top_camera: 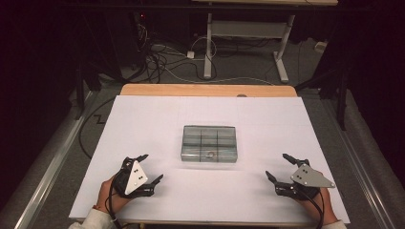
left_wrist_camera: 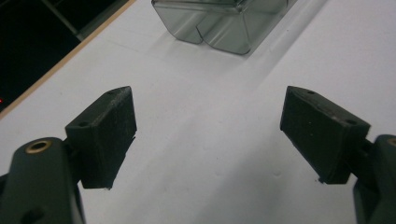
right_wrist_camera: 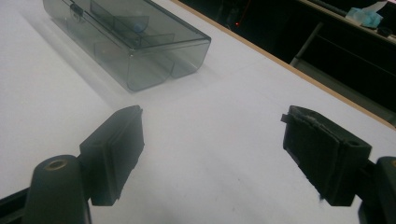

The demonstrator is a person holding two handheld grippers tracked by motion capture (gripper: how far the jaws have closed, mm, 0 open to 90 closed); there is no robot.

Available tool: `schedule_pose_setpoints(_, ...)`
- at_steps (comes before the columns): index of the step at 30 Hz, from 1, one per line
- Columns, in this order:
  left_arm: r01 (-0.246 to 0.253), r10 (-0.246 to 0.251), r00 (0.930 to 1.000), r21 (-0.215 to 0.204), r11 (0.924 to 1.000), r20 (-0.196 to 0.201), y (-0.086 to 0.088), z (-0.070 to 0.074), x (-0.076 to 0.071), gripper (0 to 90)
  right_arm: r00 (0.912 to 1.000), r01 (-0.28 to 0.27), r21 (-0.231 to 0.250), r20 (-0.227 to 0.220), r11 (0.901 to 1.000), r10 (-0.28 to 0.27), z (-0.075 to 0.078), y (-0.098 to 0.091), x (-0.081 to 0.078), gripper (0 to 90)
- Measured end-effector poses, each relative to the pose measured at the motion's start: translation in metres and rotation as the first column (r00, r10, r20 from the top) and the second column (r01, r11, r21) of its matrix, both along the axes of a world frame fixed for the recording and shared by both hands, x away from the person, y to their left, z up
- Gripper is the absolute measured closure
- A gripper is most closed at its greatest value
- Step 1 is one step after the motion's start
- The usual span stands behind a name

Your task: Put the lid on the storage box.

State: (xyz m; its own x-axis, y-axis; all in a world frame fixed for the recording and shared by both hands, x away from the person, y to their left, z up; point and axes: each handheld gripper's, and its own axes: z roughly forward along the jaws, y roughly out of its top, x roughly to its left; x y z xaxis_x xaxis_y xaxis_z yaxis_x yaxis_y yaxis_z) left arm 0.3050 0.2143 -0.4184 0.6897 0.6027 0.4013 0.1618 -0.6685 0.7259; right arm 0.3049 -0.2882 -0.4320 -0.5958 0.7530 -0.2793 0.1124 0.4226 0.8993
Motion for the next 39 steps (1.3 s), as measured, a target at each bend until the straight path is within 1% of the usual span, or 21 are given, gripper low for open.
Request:
schedule_pose_setpoints(4,-0.009,0.009,0.9997,0.003,1.0000,-0.024,0.005,-0.003,-0.003,18.3,0.9997,0.023,0.006,-0.005,0.9997,-0.023,-0.003,-0.006,-0.005,20.8)
schedule_pose_setpoints(7,-0.016,0.016,0.9988,0.002,0.9999,-0.047,0.008,-0.006,-0.006,18.3,0.9989,0.044,0.034,-0.015,0.9985,-0.043,-0.006,-0.011,-0.011,20.8)
schedule_pose_setpoints(10,-0.020,0.020,0.9976,-0.006,0.9998,-0.066,0.011,-0.008,-0.011,18.3,0.9981,0.061,0.042,-0.014,0.9973,-0.060,-0.010,-0.014,-0.018,20.8)
schedule_pose_setpoints(14,-0.021,0.020,0.9972,-0.007,0.9998,-0.072,0.014,-0.008,-0.015,18.3,0.9977,0.065,0.037,-0.023,0.9972,-0.064,-0.012,-0.016,-0.023,20.7)
schedule_pose_setpoints(17,-0.026,0.024,0.9967,-0.014,0.9996,-0.078,0.015,-0.008,-0.014,18.3,0.9975,0.068,0.039,-0.021,0.9969,-0.068,-0.012,-0.017,-0.026,20.7)
schedule_pose_setpoints(20,-0.024,0.023,0.9965,-0.012,0.9996,-0.080,0.015,-0.008,-0.013,18.3,0.9972,0.072,0.038,-0.022,0.9967,-0.072,-0.013,-0.018,-0.027,20.8)
schedule_pose_setpoints(22,-0.021,0.020,0.9965,-0.010,0.9997,-0.081,0.014,-0.008,-0.012,18.3,0.9977,0.065,0.029,-0.017,0.9974,-0.065,-0.013,-0.017,-0.027,20.8)
schedule_pose_setpoints(26,-0.018,0.017,0.9958,-0.011,0.9998,-0.090,0.015,-0.009,-0.011,18.3,0.9980,0.064,0.038,-0.007,0.9972,-0.063,-0.010,-0.017,-0.028,20.8)
schedule_pose_setpoints(30,-0.019,0.017,0.9952,-0.022,0.9996,-0.097,0.016,-0.009,-0.010,18.3,0.9981,0.062,0.031,0.001,0.9976,-0.062,-0.009,-0.017,-0.030,20.8)
schedule_pose_setpoints(33,-0.018,0.016,0.9960,-0.022,0.9996,-0.088,0.016,-0.008,-0.012,18.3,0.9978,0.066,0.042,0.003,0.9970,-0.066,-0.008,-0.017,-0.031,20.9)
schedule_pose_setpoints(35,-0.017,0.015,0.9965,-0.031,0.9994,-0.083,0.016,-0.006,-0.012,18.3,0.9981,0.061,0.035,0.008,0.9975,-0.062,-0.007,-0.016,-0.032,20.9)
schedule_pose_setpoints(39,-0.019,0.017,0.9964,-0.031,0.9993,-0.083,0.016,-0.006,-0.011,18.3,0.9984,0.056,0.027,0.004,0.9981,-0.056,-0.008,-0.015,-0.031,20.9)
